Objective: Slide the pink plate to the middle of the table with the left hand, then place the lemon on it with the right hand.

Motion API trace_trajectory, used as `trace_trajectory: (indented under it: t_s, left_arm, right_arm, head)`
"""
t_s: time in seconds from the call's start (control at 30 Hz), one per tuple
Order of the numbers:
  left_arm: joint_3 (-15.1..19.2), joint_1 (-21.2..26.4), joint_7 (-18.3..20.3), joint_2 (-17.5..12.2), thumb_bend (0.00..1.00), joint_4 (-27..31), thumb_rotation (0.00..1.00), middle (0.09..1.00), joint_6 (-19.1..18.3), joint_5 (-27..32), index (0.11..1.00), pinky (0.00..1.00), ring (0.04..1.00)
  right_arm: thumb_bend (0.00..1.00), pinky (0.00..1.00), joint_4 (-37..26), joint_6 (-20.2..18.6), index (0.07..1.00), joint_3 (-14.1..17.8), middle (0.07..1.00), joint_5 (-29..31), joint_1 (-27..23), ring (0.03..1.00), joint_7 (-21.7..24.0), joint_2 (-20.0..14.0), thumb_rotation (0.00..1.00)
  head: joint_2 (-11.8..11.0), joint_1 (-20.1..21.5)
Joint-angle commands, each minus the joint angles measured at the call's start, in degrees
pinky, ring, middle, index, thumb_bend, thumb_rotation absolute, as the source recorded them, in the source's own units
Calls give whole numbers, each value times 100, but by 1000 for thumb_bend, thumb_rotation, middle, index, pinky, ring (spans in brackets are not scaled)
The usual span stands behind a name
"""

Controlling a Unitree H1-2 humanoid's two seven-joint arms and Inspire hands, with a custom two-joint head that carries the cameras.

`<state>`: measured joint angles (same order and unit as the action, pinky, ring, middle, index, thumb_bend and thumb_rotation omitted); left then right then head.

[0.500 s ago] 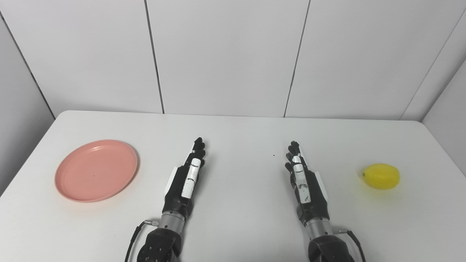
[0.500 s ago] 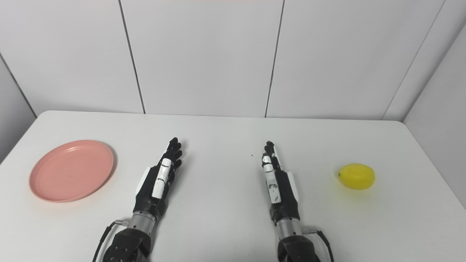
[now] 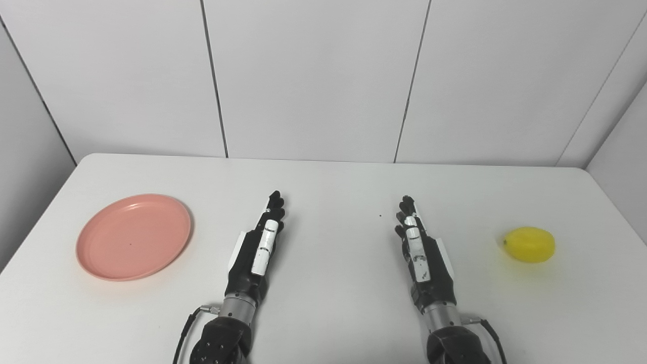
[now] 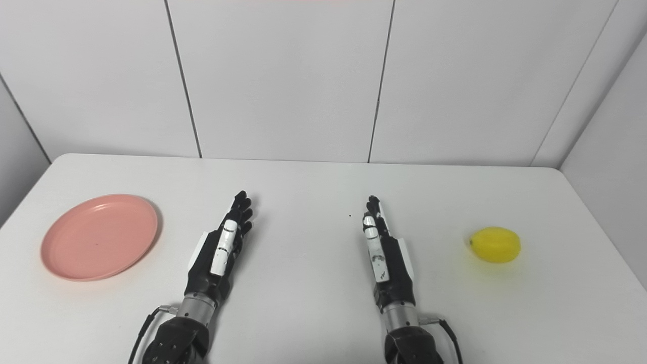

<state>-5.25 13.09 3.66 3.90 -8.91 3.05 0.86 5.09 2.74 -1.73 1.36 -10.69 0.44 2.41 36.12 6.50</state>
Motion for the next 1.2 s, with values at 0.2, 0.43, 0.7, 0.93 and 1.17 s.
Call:
trace_trajectory:
  t_s: [0.2,0.43,0.7,0.93,1.17]
  left_arm:
    - [1,18,54,-24,591,58,1000,1000,3,17,997,1000,1000]
    - [6,28,64,-35,585,52,1000,1000,13,12,997,1000,1000]
    - [-71,87,-204,187,546,-452,1000,992,405,-256,988,1000,1000]
    - [-120,191,-363,377,537,-934,1000,1000,716,-393,994,1000,1000]
    - [-128,293,-458,463,512,-1275,1000,1000,998,-497,986,1000,1000]
  right_arm:
    - [544,1000,-81,357,979,12,1000,-2,-167,1000,-3,35,1000]
    - [560,1000,-61,375,980,12,1000,-31,-178,1000,-15,29,1000]
    - [554,1000,-266,182,987,130,1000,183,-22,1000,139,-184,1000]
    - [506,1000,-440,135,997,190,1000,386,103,1000,259,-344,1000]
    - [480,1000,-426,231,994,207,1000,451,122,1000,264,-417,1000]
  head:
    - [-1,-2]
    - [-33,-5]
    - [-490,-1407]
    - [-770,-1983]
    - [-1011,-2224]
